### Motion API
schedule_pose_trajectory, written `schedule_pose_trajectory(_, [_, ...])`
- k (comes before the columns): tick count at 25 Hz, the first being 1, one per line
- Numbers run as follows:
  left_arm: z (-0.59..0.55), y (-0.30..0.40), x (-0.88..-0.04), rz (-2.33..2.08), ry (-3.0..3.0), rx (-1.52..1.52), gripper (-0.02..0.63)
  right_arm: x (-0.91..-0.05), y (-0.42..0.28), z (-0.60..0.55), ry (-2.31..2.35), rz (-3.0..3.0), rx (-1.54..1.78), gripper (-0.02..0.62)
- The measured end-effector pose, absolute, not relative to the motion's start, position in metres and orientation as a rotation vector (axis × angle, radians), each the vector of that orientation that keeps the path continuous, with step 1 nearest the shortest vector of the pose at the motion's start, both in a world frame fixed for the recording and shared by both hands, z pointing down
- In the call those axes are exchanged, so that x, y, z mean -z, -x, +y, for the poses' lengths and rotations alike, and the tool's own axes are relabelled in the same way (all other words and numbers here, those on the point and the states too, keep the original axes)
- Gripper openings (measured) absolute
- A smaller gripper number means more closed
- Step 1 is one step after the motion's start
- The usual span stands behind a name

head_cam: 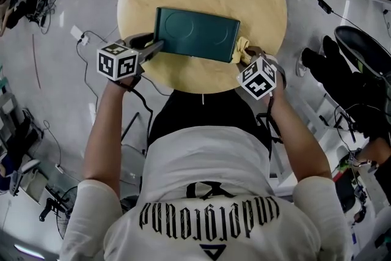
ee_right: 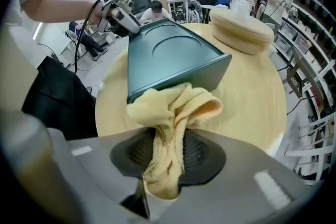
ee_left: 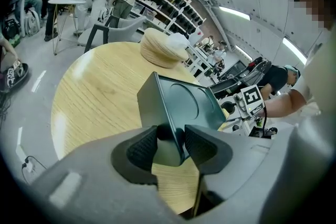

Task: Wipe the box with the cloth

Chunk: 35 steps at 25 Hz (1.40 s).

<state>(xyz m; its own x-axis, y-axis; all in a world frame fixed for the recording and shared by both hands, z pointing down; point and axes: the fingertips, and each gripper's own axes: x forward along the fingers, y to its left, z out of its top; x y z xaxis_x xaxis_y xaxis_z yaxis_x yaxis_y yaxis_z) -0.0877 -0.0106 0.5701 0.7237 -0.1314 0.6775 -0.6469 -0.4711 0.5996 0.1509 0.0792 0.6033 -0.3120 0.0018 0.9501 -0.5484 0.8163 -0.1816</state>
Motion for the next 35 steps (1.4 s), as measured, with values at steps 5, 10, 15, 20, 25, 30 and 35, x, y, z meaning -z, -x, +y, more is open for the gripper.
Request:
schedule_pose_trajectory(5, [-0.012,0.085,-0.570,-0.563,-1.975,-0.673,0.176,-0.601,-0.162,0.046,-0.410,-1.828,-0.525,0.121])
schedule_pose_trajectory(10, [-0.013,0.084,-0.565,-0.536,-1.965,-0.658,0.178,-0.591,-0.170,0.008,-0.365,-1.837,-0.437,0.122])
schedule_pose_trajectory(15, [-0.012,0.085,-0.575,-0.552,-1.967,-0.654,0.178,-0.597,-0.177,-0.033,-0.269,-1.832,-0.291,0.123])
schedule_pose_trajectory(20, [-0.009,0.086,-0.569,-0.561,-1.969,-0.671,0.179,-0.595,-0.172,-0.049,-0.016,-1.789,-0.026,0.123])
schedule_pose_trajectory(25, [-0.010,0.088,-0.565,-0.568,-1.960,-0.648,0.179,-0.600,-0.159,-0.057,0.273,-1.663,0.301,0.123])
schedule_pose_trajectory(30, [-0.013,0.090,-0.562,-0.585,-1.947,-0.619,0.179,-0.608,-0.145,-0.072,0.498,-1.509,0.543,0.123])
schedule_pose_trajectory(35, [-0.007,0.091,-0.561,-0.568,-1.949,-0.615,0.179,-0.609,-0.111,-0.070,0.553,-1.475,0.650,0.123])
